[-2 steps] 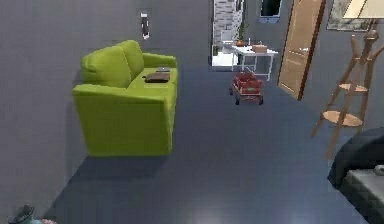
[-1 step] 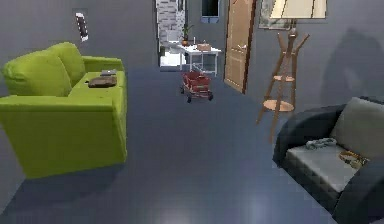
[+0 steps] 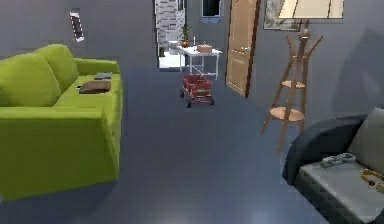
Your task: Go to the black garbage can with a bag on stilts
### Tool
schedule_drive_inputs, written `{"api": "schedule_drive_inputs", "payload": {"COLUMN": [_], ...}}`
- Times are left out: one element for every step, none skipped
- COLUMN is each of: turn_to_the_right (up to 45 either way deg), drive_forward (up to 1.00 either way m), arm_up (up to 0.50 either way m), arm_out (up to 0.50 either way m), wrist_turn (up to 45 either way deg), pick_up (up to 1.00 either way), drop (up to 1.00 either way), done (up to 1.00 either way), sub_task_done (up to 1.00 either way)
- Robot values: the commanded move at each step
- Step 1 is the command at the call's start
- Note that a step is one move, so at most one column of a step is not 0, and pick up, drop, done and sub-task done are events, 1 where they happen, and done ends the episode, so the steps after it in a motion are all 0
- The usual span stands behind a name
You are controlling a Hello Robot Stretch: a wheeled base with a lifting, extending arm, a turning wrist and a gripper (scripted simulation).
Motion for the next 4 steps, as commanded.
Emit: {"api": "schedule_drive_inputs", "payload": {"turn_to_the_right": [-3.0,0.0,-6.0,-3.0], "drive_forward": [0.0,1.0,0.0,0.0], "arm_up": [0.0,0.0,0.0,0.0], "arm_out": [0.0,0.0,0.0,0.0], "wrist_turn": [0.0,0.0,0.0,0.0], "pick_up": [0.0,0.0,0.0,0.0], "drop": [0.0,0.0,0.0,0.0], "done": [0.0,0.0,0.0,0.0], "sub_task_done": [0.0,0.0,0.0,0.0]}}
